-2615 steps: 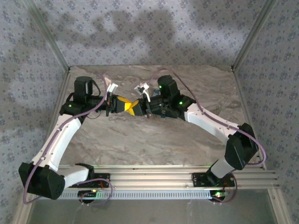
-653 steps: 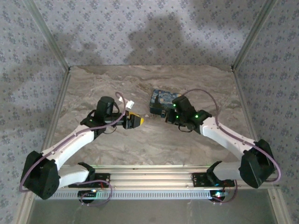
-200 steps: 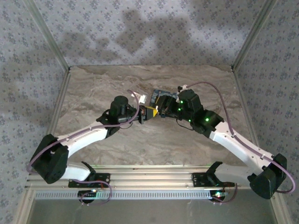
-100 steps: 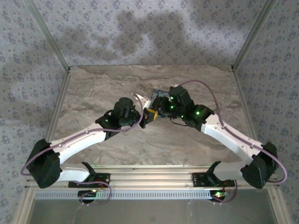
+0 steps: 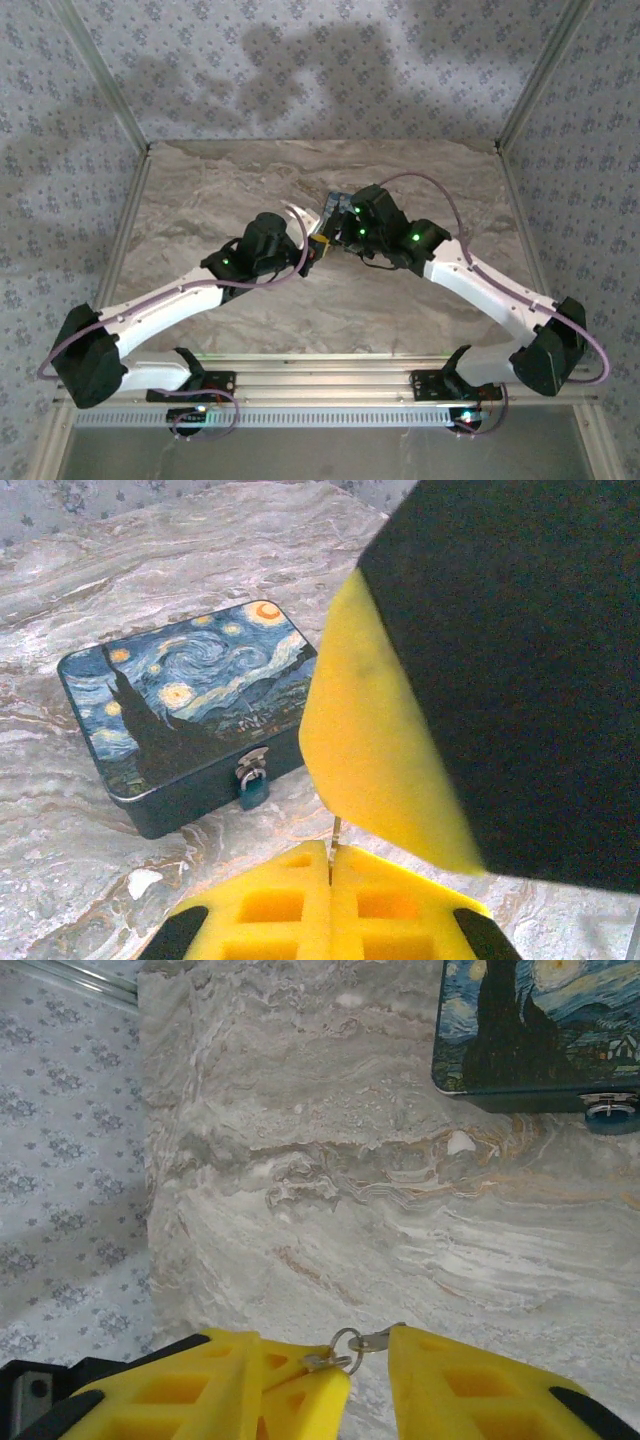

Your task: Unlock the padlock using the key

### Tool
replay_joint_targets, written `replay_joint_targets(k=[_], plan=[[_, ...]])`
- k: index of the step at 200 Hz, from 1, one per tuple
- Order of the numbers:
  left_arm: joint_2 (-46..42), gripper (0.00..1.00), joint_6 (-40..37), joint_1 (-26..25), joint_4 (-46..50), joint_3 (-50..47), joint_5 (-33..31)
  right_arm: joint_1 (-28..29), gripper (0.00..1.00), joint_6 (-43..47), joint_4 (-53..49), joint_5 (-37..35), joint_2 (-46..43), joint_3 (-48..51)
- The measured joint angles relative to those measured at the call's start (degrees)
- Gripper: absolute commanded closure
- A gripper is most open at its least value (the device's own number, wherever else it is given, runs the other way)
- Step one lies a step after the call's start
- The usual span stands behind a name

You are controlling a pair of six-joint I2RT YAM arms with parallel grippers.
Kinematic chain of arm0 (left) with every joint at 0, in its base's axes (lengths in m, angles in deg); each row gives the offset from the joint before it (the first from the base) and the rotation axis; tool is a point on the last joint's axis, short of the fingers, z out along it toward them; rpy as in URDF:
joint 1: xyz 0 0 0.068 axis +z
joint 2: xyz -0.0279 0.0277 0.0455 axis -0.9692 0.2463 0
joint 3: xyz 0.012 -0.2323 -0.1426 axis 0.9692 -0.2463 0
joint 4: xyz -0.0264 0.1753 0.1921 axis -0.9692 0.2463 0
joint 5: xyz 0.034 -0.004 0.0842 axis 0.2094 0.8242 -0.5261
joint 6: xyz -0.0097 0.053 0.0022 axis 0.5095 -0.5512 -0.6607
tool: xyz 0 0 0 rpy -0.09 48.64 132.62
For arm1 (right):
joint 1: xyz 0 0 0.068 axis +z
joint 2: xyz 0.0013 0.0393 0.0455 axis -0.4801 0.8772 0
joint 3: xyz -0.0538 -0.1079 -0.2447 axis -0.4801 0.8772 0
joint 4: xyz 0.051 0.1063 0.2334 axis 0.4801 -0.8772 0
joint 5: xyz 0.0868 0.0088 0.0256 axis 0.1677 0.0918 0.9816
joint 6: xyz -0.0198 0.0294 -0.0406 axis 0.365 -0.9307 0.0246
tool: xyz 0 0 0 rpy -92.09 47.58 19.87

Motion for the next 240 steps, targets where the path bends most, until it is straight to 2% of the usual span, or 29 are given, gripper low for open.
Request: replay_joint_targets(k=[58, 153, 194, 221, 240], plan=[[-0.04, 1.0, -1.7, -0.61, 1.16, 0.0, -1.79, 0.46, 0.66, -0.37, 0.0, 0.24, 2.78, -0.2], [-0.02, 1.0, -4.72, -2.49, 2.89, 0.0, -5.14, 0.44, 1.0, -0.87, 0.04, 0.7, 3.41, -0.76], [0.02, 1.0, -6.14, -3.37, 3.91, 0.81, -7.58, 0.02, 1.0, -0.52, 1.25, 1.66, 3.41, -0.42], [0.11, 0.76, -6.88, -3.39, 4.7, 0.94, -7.28, -0.13, 1.0, 2.75, 5.29, 2.38, 2.99, 2.38], [-0.13, 0.54, -6.8, -3.74, 4.37, 0.94, -6.08, -0.28, 1.0, 7.69, 7.04, 2.84, 2.86, 3.67]])
